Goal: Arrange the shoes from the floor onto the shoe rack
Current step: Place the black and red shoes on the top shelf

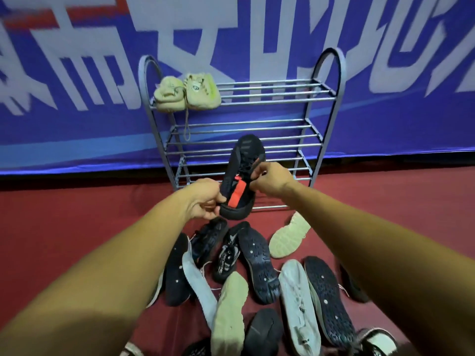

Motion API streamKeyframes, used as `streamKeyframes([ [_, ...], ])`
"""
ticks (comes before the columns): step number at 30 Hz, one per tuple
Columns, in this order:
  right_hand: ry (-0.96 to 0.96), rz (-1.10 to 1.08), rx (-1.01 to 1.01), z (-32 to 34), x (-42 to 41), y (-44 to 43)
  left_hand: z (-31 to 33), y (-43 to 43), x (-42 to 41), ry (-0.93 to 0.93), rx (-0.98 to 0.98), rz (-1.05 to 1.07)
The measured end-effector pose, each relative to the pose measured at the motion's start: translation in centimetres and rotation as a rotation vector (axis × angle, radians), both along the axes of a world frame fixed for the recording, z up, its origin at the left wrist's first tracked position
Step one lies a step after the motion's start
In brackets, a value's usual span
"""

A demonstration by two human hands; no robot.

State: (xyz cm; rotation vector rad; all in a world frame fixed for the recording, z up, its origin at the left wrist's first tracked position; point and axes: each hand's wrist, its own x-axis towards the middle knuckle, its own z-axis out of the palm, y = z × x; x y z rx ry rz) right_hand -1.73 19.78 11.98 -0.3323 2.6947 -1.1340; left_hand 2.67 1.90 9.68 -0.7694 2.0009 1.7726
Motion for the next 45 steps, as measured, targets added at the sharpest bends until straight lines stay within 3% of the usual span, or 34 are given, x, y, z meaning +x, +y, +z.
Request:
streamKeyframes([
  [11, 0.167, -0.176, -0.558, 5.1, -0.7, 0.9, 7.5, 1.9, -1.4, 0.332, 0.372, 0.301],
  [18, -0.082, -0.075, -0.638, 4.9, -3.1, -0.2, 9.0, 1.2, -6.0, 0.441, 0.406, 0.365],
  [23, -0.156, -0.197, -0.742, 4.9, -6.2, -2.4, 8.5, 0.5, -8.8, 0.47, 0.433, 0.388],
  [35, -0.169, -0.274, -0.961, 4.3, -12.0, -5.9, 6.9, -0.3, -14.1, 0.515, 0.503, 0.461],
  [45, -0.211, -0.313, -1.153, 4.1, -14.3, -7.0, 6.8, -0.3, -16.7, 0.486, 0.703, 0.539],
])
